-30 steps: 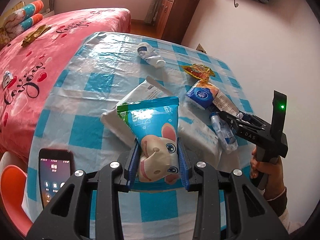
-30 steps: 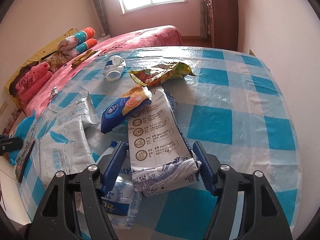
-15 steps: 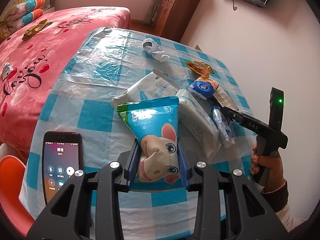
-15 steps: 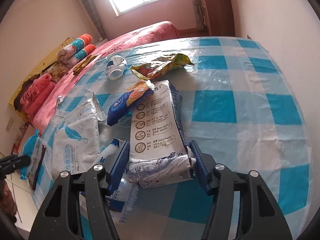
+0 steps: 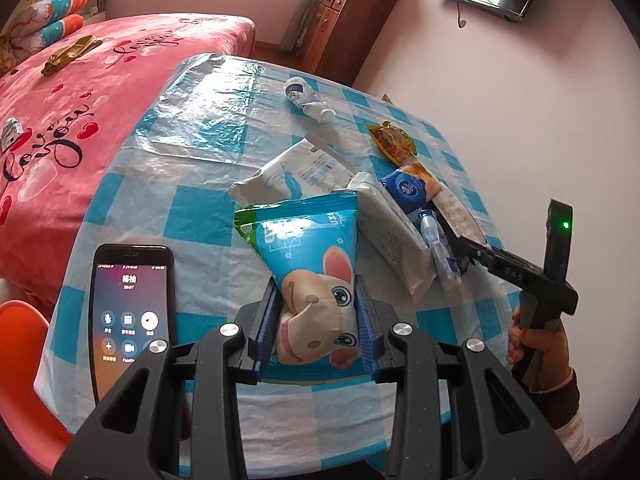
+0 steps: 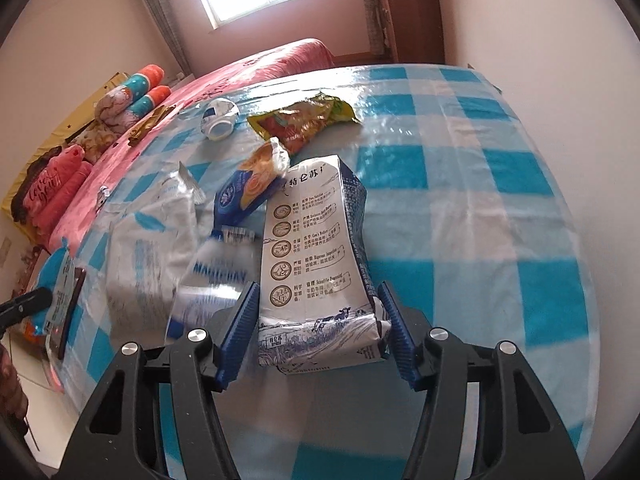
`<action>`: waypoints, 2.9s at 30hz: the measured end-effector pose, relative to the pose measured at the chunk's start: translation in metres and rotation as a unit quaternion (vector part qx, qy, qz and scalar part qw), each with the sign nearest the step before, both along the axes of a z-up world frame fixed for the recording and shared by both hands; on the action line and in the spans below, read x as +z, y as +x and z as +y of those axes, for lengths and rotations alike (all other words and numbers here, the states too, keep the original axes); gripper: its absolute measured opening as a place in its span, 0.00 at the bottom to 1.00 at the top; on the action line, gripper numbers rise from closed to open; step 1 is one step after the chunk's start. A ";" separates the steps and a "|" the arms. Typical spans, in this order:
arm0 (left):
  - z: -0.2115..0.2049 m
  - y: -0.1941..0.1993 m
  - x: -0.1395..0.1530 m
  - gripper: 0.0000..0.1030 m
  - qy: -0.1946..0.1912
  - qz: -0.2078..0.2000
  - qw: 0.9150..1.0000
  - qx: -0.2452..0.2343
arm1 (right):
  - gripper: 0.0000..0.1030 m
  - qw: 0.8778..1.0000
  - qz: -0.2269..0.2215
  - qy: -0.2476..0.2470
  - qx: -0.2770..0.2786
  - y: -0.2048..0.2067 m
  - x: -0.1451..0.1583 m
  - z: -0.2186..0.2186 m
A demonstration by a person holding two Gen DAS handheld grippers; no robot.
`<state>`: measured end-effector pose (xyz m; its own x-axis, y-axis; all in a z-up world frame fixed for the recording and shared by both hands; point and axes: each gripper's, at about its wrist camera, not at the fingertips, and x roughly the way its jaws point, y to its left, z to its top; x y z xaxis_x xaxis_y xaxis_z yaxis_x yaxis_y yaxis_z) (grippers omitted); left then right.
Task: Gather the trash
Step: 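Grasp the white printed carton with the right tool while the left tool holds the snack packet, then carry the snack packet and carton to the orange bucket and release both, then move both open tools back over the table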
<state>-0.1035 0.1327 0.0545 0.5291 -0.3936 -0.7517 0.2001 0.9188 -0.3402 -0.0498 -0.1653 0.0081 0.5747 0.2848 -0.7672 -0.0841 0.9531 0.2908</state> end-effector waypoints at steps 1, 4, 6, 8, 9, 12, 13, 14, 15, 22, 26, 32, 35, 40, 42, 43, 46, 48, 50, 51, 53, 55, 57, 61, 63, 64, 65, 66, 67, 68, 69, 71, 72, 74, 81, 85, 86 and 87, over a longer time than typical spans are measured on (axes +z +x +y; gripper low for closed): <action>0.001 -0.001 0.000 0.36 -0.001 -0.001 1.000 0.000 | 0.59 1.000 0.002 0.001 -0.001 -0.004 0.000 -0.001; 0.003 -0.005 0.000 0.36 -0.004 -0.003 1.000 -0.002 | 0.59 1.000 0.009 0.005 -0.007 -0.025 -0.001 -0.002; 0.003 -0.007 0.000 0.36 -0.004 -0.004 1.000 -0.004 | 0.60 1.000 0.009 -0.010 -0.015 -0.033 0.000 -0.001; 0.002 -0.010 0.000 0.36 -0.002 -0.006 1.000 -0.007 | 0.64 1.000 0.007 -0.028 -0.008 -0.038 0.000 0.004; 0.002 -0.010 0.000 0.36 -0.002 -0.006 1.000 -0.009 | 0.68 0.999 0.007 -0.037 -0.008 -0.038 -0.001 0.007; 0.001 -0.014 0.000 0.36 -0.003 -0.007 1.000 -0.015 | 0.77 0.998 0.007 -0.055 -0.012 -0.035 -0.005 0.011; 0.001 -0.014 0.000 0.36 -0.003 -0.009 1.000 -0.016 | 0.77 0.998 0.004 -0.060 -0.016 -0.034 -0.005 0.011; 0.001 -0.015 0.001 0.36 -0.002 -0.010 1.000 -0.016 | 0.77 0.998 0.003 -0.063 -0.020 -0.033 -0.006 0.010; 0.001 -0.016 0.001 0.36 -0.001 -0.011 1.000 -0.016 | 0.77 0.998 0.003 -0.063 -0.024 -0.031 -0.007 0.009; 0.004 -0.020 0.003 0.36 -0.003 -0.016 1.000 -0.017 | 0.60 0.995 0.001 -0.089 -0.034 -0.031 -0.006 0.006; 0.007 -0.023 0.007 0.36 -0.006 -0.021 1.000 -0.017 | 0.60 0.994 -0.014 -0.097 -0.038 -0.035 0.002 0.006; 0.018 -0.029 0.014 0.36 -0.011 -0.031 0.999 -0.012 | 0.58 0.992 -0.047 -0.105 -0.043 -0.044 0.025 0.009; 0.024 -0.030 0.016 0.36 -0.013 -0.033 0.999 -0.007 | 0.58 0.991 -0.058 -0.110 -0.041 -0.047 0.035 0.012; 0.036 -0.035 0.018 0.36 -0.015 -0.038 0.999 0.005 | 0.58 0.990 -0.074 -0.112 -0.034 -0.052 0.051 0.021; 0.041 -0.037 0.019 0.36 -0.014 -0.042 0.999 0.010 | 0.58 0.990 -0.083 -0.107 -0.027 -0.054 0.060 0.026; 0.045 -0.038 0.019 0.36 -0.014 -0.044 0.999 0.014 | 0.58 0.991 -0.085 -0.105 -0.024 -0.055 0.063 0.028; 0.055 -0.042 0.020 0.36 -0.014 -0.046 0.998 0.026 | 0.58 0.991 -0.098 -0.090 -0.006 -0.057 0.077 0.041; 0.063 -0.045 0.021 0.36 -0.014 -0.048 0.998 0.034 | 0.58 0.990 -0.111 -0.082 0.015 -0.058 0.089 0.056; 0.074 -0.049 0.021 0.36 -0.017 -0.048 0.998 0.047 | 0.58 0.989 -0.121 -0.073 0.038 -0.057 0.099 0.073; 0.080 -0.051 0.020 0.36 -0.018 -0.048 0.997 0.052 | 0.58 0.989 -0.124 -0.067 0.053 -0.057 0.103 0.084; 0.093 -0.056 0.020 0.36 -0.018 -0.049 0.996 0.067 | 0.58 0.987 -0.131 -0.059 0.079 -0.056 0.111 0.103; 0.103 -0.059 0.019 0.36 -0.020 -0.049 0.995 0.079 | 0.58 0.983 -0.136 -0.048 0.113 -0.056 0.118 0.128; 0.115 -0.064 0.020 0.36 -0.019 -0.050 0.994 0.095 | 0.58 0.979 -0.138 -0.037 0.145 -0.056 0.125 0.151; 0.144 -0.079 0.021 0.36 -0.010 -0.052 0.990 0.129 | 0.58 0.967 -0.140 -0.021 0.210 -0.057 0.133 0.201; 0.161 -0.087 0.019 0.36 -0.006 -0.049 0.987 0.151 | 0.58 0.959 -0.136 -0.012 0.249 -0.056 0.135 0.231; 0.167 -0.089 0.018 0.36 -0.005 -0.047 0.986 0.158 | 0.58 0.954 -0.133 -0.008 0.269 -0.057 0.135 0.247; 0.178 -0.094 0.015 0.36 -0.003 -0.044 0.984 0.173 | 0.58 0.950 -0.131 -0.006 0.283 -0.058 0.134 0.258; 0.187 -0.098 0.013 0.36 -0.001 -0.040 0.982 0.185 | 0.58 0.945 -0.129 -0.004 0.302 -0.059 0.133 0.274; 0.195 -0.102 0.011 0.36 0.001 -0.037 0.980 0.194 | 0.58 0.941 -0.127 -0.003 0.315 -0.060 0.133 0.286; 0.205 -0.107 0.007 0.36 0.004 -0.033 0.977 0.209 | 0.58 0.933 -0.125 -0.003 0.337 -0.061 0.132 0.305; 0.212 -0.110 0.004 0.36 0.006 -0.028 0.975 0.219 | 0.58 0.929 -0.124 -0.002 0.348 -0.062 0.131 0.315; 0.228 -0.117 -0.004 0.36 0.008 -0.018 0.970 0.243 | 0.58 0.918 -0.121 -0.002 0.378 -0.066 0.129 0.342; 0.235 -0.120 -0.008 0.36 0.008 -0.014 0.968 0.252 | 0.58 0.913 -0.120 -0.004 0.391 -0.067 0.127 0.355; 0.250 -0.126 -0.017 0.36 0.007 -0.004 0.962 0.272 | 0.58 0.903 -0.116 -0.009 0.414 -0.068 0.123 0.378; 0.283 -0.132 -0.048 0.39 0.013 0.019 0.946 0.324 | 0.59 0.878 -0.105 -0.015 0.467 -0.077 0.106 0.441; 0.297 -0.136 -0.058 0.74 0.032 0.021 0.931 0.364 | 0.90 0.884 -0.087 -0.016 0.459 -0.069 0.088 0.460; 0.300 -0.136 -0.059 0.74 0.037 0.018 0.929 0.368 | 0.90 0.887 -0.069 0.000 0.456 -0.065 0.083 0.457; 0.301 -0.137 -0.060 0.76 0.040 0.018 0.928 0.370 | 0.90 0.891 -0.055 0.016 0.451 -0.062 0.081 0.453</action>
